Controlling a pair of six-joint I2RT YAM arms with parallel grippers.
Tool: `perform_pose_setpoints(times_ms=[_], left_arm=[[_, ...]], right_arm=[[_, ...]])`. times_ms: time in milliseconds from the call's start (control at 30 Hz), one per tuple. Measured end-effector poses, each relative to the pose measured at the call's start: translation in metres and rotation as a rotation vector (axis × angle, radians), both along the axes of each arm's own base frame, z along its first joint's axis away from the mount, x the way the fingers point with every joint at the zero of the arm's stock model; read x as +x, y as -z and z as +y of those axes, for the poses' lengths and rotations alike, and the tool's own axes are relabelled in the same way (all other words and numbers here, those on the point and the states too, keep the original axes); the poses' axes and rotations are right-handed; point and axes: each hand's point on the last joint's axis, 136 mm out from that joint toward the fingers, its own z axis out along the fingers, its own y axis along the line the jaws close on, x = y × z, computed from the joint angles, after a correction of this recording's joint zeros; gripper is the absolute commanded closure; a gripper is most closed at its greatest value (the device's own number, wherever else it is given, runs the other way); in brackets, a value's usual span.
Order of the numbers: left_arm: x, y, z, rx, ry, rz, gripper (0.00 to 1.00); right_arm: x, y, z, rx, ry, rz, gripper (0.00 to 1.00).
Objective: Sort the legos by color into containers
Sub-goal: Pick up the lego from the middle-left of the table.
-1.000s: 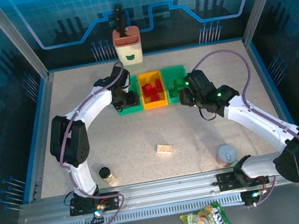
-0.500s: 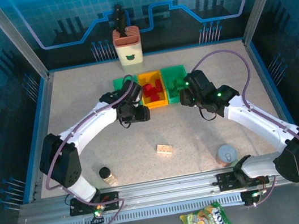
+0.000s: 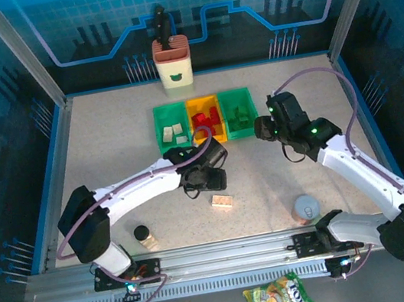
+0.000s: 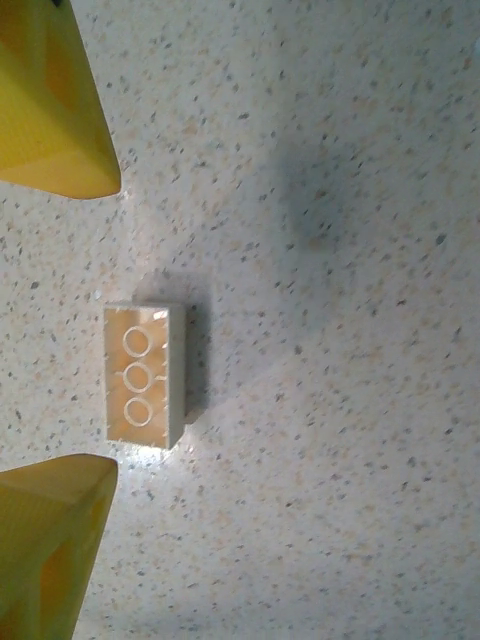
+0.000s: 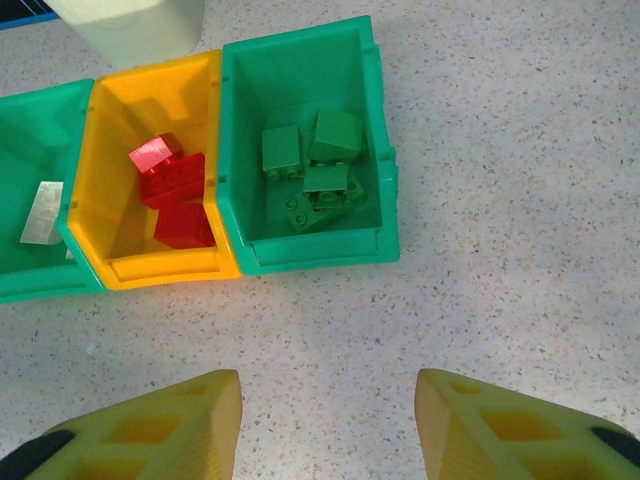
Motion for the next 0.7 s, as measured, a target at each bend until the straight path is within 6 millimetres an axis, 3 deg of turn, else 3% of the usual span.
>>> perform_pose_setpoints(times_ms=[300,533,700], left_arm=[[-0.028,0.024,-0.013,0.077,0.000,0.035,0.19],[-0.034,0.046,-0.015,0.131,-0.005,0.070,0.17],[-0.032,0.060,-0.027,0.157,0.008,0.084,0.17]], right_arm=[[-0.008,-0.004,-0.009,0.030,-0.009,-0.024,0.49],[-0.013,-0.004,-0.011,0.045,-0.011,-0.031,0.49],[-0.015,-0.003,-0.014,0.053,-0.007,-0.029,0.49]])
